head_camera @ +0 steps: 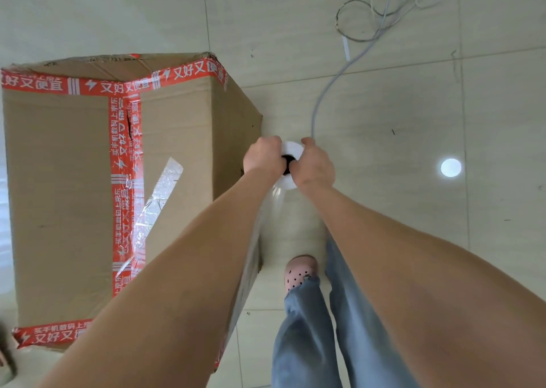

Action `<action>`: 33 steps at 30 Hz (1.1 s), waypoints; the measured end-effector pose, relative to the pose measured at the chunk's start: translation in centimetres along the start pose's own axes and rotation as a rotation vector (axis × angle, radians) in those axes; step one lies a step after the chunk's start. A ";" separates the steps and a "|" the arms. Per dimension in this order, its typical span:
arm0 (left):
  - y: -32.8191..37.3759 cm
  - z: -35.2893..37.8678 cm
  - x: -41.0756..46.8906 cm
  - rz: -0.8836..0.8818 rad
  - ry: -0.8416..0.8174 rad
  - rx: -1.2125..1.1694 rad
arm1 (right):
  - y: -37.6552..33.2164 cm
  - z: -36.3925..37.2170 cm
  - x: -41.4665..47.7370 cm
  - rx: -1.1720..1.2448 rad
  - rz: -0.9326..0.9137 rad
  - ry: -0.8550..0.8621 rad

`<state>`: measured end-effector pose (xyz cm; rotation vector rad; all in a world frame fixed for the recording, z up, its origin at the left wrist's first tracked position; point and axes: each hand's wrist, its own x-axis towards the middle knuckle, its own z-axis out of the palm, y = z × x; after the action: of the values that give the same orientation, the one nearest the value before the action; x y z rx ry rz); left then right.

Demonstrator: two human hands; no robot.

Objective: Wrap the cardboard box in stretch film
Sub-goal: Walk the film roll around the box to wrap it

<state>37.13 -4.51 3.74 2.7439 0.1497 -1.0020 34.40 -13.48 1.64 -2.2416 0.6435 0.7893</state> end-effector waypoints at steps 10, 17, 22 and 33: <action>-0.1 -1.4 2.0 -0.073 0.003 -0.013 | -2.4 -0.6 2.4 0.391 0.230 -0.182; 1.3 -3.1 4.3 -0.021 0.033 0.100 | -4.1 -2.5 4.9 -0.044 -0.134 -0.114; 1.2 -3.8 5.5 -0.110 0.100 -0.059 | -4.8 -3.1 6.1 0.021 -0.078 -0.043; 0.3 -5.6 8.2 -0.103 0.044 -0.059 | -7.1 -2.3 8.2 0.412 0.244 -0.154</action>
<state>46.93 -3.32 2.62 2.7294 0.3257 -0.9465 45.35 -12.34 0.41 -1.7342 0.9232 0.8490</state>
